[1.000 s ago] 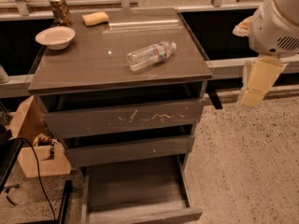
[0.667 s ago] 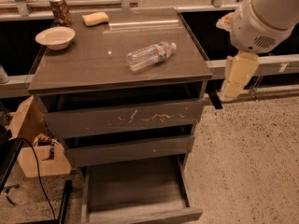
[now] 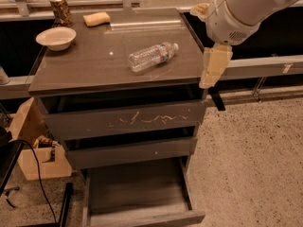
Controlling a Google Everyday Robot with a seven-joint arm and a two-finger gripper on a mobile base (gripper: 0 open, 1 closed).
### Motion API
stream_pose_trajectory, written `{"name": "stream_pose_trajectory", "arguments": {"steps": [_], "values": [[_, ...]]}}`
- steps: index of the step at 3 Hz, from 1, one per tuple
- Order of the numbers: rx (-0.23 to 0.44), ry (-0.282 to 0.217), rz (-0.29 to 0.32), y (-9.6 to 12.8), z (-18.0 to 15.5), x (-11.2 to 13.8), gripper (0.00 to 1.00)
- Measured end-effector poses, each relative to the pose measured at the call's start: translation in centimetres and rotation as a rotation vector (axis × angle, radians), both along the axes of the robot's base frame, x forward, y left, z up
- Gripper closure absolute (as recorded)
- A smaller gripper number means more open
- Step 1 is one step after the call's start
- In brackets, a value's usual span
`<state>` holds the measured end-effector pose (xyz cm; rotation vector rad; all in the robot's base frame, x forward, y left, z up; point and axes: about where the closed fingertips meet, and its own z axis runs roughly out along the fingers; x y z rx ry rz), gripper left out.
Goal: Place water bottle into bottom drawer
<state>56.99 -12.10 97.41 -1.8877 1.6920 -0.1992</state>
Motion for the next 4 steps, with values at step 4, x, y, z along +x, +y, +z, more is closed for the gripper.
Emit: {"name": "stream_pose_trajectory", "arguments": {"steps": [4], "values": [[-0.100,-0.114,0.311,7.0,-0.8,8.8,0.00]]}}
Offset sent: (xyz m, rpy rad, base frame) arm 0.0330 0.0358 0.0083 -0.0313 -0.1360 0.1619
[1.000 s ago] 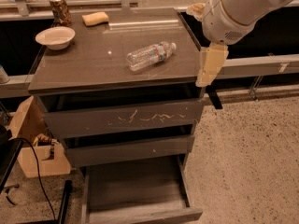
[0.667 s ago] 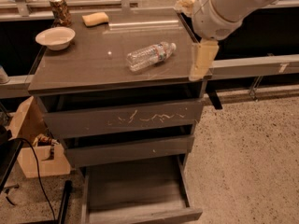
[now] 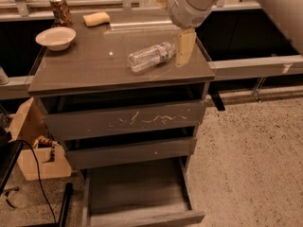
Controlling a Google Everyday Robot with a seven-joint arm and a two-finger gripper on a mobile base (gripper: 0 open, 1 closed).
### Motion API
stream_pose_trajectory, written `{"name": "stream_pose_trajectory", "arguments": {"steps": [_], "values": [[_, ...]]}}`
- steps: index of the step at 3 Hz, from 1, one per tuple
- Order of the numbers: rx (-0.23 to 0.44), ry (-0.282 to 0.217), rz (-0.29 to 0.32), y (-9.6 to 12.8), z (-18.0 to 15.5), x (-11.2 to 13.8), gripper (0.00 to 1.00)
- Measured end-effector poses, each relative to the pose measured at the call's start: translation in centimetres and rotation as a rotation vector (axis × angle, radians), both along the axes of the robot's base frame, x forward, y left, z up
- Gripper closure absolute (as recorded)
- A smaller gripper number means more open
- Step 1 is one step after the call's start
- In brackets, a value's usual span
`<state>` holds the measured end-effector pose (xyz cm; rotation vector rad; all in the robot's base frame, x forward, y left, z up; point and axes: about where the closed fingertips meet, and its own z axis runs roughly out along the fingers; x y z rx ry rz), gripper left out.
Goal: Place water bottle into bottom drawer
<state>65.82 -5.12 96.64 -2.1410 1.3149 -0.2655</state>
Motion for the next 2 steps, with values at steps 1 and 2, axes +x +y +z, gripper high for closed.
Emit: {"name": "stream_pose_trajectory", "arguments": {"steps": [1,2], "values": [[-0.087,0.000,0.048,1.7,-1.1,2.7,0.00],[-0.174,-0.043,0.040,2.8,-2.3,4.9,0.00]]}}
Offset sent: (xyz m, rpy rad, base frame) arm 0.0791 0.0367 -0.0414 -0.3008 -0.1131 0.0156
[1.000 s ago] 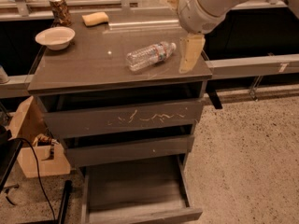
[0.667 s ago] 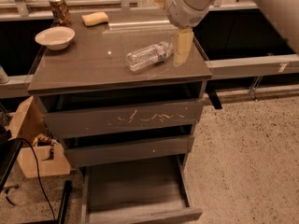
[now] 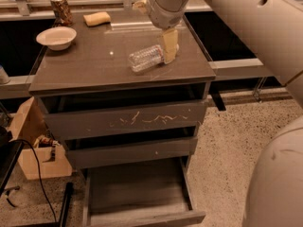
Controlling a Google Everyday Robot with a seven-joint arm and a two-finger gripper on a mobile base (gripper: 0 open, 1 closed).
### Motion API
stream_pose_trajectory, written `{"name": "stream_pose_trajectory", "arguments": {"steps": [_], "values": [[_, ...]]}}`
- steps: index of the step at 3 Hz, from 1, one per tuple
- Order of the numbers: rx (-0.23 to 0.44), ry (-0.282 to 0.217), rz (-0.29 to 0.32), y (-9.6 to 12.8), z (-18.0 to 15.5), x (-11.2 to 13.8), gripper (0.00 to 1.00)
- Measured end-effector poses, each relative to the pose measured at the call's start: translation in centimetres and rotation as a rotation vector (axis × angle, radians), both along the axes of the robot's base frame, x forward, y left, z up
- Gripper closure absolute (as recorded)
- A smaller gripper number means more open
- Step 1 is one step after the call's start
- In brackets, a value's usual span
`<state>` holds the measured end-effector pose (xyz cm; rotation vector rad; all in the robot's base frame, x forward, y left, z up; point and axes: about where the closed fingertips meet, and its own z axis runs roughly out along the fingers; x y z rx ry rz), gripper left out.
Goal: Place water bottle into bottom drawer
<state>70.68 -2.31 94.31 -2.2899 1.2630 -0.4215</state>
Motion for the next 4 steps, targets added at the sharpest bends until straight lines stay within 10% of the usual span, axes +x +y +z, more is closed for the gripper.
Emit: {"name": "stream_pose_trajectory", "arguments": {"steps": [4], "values": [[-0.109,0.025,-0.137,-0.8,-7.6,6.4,0.00]]}}
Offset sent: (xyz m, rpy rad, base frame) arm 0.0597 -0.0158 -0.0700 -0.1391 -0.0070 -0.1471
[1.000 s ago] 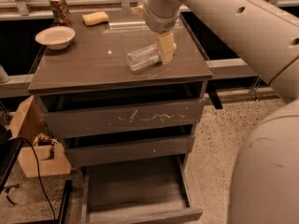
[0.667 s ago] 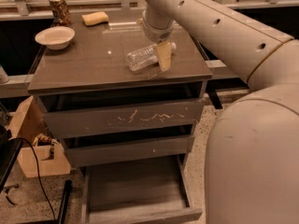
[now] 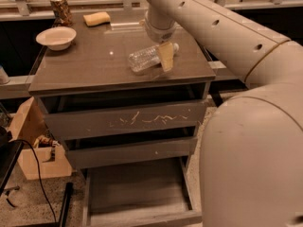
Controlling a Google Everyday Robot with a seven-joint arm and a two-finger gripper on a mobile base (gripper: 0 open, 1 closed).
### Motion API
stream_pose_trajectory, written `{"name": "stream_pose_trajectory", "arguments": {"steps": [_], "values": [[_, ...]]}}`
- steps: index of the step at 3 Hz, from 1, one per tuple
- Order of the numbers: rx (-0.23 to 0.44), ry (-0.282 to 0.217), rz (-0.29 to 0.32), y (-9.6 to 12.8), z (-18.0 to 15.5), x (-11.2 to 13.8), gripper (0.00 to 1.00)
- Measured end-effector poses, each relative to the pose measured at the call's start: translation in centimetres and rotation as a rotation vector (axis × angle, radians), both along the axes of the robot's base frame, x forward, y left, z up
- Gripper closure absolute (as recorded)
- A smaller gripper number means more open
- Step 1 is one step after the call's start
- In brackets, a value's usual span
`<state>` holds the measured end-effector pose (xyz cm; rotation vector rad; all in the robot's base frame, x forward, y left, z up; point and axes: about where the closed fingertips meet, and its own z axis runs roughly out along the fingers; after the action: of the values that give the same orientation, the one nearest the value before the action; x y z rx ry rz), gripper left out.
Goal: Place water bottle into bottom drawer
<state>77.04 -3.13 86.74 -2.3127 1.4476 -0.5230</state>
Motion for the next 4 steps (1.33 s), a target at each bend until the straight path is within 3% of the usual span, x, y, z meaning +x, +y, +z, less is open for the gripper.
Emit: {"name": "stream_pose_trajectory", "arguments": {"steps": [2,4], "values": [[-0.010,0.036,-0.018,-0.7,-0.3,1.8,0.00],[-0.027,0.132,0.001,-0.7,-0.8,2.0,0.00]]}}
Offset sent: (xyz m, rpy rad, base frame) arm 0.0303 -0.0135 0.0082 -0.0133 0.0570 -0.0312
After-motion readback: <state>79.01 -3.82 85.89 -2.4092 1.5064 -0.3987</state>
